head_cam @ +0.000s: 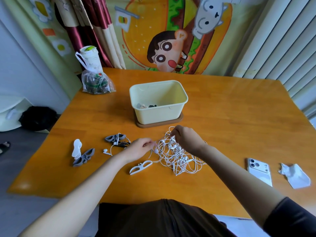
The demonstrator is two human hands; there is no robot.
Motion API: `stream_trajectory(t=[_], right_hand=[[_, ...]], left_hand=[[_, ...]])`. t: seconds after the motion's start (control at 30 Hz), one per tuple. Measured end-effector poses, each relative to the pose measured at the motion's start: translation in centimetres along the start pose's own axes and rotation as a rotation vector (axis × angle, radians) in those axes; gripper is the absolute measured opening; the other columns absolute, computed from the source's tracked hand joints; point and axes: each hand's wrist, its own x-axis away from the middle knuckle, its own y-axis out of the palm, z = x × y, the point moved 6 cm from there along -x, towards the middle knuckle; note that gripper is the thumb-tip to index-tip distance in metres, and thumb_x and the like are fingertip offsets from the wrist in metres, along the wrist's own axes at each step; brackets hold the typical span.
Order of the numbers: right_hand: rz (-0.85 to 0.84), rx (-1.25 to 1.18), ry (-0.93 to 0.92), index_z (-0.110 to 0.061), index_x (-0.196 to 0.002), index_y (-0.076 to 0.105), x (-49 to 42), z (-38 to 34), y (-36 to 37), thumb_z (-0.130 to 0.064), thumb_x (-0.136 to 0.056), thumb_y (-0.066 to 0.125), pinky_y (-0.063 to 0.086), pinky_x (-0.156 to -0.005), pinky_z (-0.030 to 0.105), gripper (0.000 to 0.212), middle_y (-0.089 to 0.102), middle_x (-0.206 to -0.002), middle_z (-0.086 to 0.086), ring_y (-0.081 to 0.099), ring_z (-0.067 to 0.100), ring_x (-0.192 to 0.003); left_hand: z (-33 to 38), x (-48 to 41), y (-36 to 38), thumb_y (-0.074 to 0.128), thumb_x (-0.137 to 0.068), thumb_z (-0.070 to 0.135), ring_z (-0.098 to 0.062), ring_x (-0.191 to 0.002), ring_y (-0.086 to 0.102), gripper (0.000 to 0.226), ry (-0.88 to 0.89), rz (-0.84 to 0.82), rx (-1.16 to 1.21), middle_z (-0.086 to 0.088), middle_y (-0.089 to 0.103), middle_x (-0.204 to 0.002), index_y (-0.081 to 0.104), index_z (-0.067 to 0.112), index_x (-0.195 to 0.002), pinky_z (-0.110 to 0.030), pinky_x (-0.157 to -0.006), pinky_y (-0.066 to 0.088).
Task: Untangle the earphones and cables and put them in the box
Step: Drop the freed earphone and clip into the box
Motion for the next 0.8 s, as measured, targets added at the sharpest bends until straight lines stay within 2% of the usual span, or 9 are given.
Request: stream_trajectory(t=[0.1, 0.23, 0.3, 0.37, 0.47, 0.53, 0.6, 0.67, 0.8], right_hand=[[0.01, -0.003, 0.029, -0.006, -0.103, 0.064, 0.0, 0.6, 0.0, -0.014, -0.101, 0.035, 0.029, -0.045, 0.019, 0.03, 0.062, -0.083, 0.004, 0.041, 0.005, -0.05], [0.027, -0.018, 0.028, -0.005, -0.102, 0.065, 0.0, 0.5, -0.2, -0.014, -0.101, 0.035, 0.027, -0.045, 0.017, 0.03, 0.058, -0.079, -0.001, 0.04, 0.003, -0.05], [0.041, -0.034, 0.033, -0.006, -0.102, 0.065, -0.1, 0.5, -0.3, -0.015, -0.1, 0.036, 0.025, -0.044, 0.018, 0.03, 0.061, -0.077, 0.0, 0.04, 0.004, -0.049], [0.054, -0.043, 0.045, -0.005, -0.101, 0.065, -0.1, 0.6, -0.3, -0.016, -0.1, 0.037, 0.023, -0.043, 0.016, 0.03, 0.055, -0.067, -0.006, 0.038, 0.004, -0.047], [0.084, -0.105, 0.078, -0.003, -0.101, 0.065, -0.3, 1.0, -0.7, -0.014, -0.1, 0.038, 0.028, -0.044, 0.016, 0.03, 0.05, -0.064, -0.01, 0.041, 0.004, -0.049], [0.097, -0.146, 0.106, -0.002, -0.1, 0.066, -0.5, 1.4, -0.9, -0.012, -0.099, 0.037, 0.033, -0.046, 0.021, 0.03, 0.049, -0.062, -0.011, 0.044, 0.009, -0.049], [0.094, -0.171, 0.128, -0.002, -0.099, 0.066, -0.6, 1.7, -1.0, -0.012, -0.099, 0.037, 0.035, -0.048, 0.025, 0.031, 0.049, -0.062, -0.01, 0.044, 0.012, -0.049], [0.089, -0.193, 0.136, -0.002, -0.1, 0.065, -0.5, 1.8, -1.0, -0.013, -0.1, 0.036, 0.035, -0.047, 0.025, 0.031, 0.049, -0.063, -0.011, 0.044, 0.012, -0.049], [0.08, -0.216, 0.137, -0.001, -0.099, 0.064, -0.5, 1.8, -0.6, -0.013, -0.1, 0.036, 0.032, -0.039, 0.013, 0.03, 0.051, -0.063, -0.009, 0.043, 0.008, -0.047]], left_hand=[[-0.5, 0.0, -0.6, 0.048, -0.099, 0.028, -0.009, -0.092, 0.055, 0.025, -0.041, 0.058, 0.021, 0.005, 0.055, -0.103, 0.048, 0.022, -0.123, -0.019, -0.076, 0.044], [-1.1, -0.2, -1.2, 0.056, -0.095, 0.029, -0.015, -0.089, 0.057, 0.016, -0.06, 0.097, 0.026, -0.003, 0.06, -0.1, 0.055, 0.016, -0.105, -0.028, -0.077, 0.045], [-1.1, -0.2, -0.8, 0.055, -0.095, 0.026, -0.014, -0.086, 0.055, 0.012, -0.05, 0.065, 0.037, -0.002, 0.059, -0.092, 0.058, 0.015, -0.099, -0.028, -0.077, 0.043], [-0.9, -0.1, -0.4, 0.054, -0.096, 0.023, -0.012, -0.085, 0.054, 0.009, -0.048, 0.054, 0.076, 0.001, 0.058, -0.087, 0.058, 0.016, -0.094, -0.026, -0.077, 0.042], [-1.3, -0.1, -0.4, 0.052, -0.097, 0.021, -0.011, -0.082, 0.053, 0.01, -0.062, 0.077, 0.065, 0.001, 0.057, -0.085, 0.056, 0.019, -0.089, -0.023, -0.073, 0.042], [-2.1, -0.1, -0.6, 0.052, -0.097, 0.021, -0.013, -0.085, 0.055, 0.01, -0.097, 0.104, 0.016, 0.001, 0.058, -0.086, 0.056, 0.02, -0.088, -0.023, -0.072, 0.042], [-2.9, -0.2, -1.4, 0.051, -0.097, 0.019, -0.014, -0.089, 0.054, 0.008, -0.137, 0.169, -0.024, 0.002, 0.058, -0.089, 0.057, 0.017, -0.092, -0.024, -0.073, 0.042], [-3.5, -0.2, -3.3, 0.05, -0.098, 0.016, -0.015, -0.094, 0.053, 0.01, -0.179, 0.315, -0.051, 0.0, 0.058, -0.097, 0.058, 0.012, -0.101, -0.025, -0.077, 0.041], [-4.2, 0.1, -6.8, 0.049, -0.098, 0.011, -0.017, -0.092, 0.052, 0.015, -0.227, 0.567, -0.073, -0.008, 0.06, -0.103, 0.061, 0.005, -0.105, -0.025, -0.073, 0.039]])
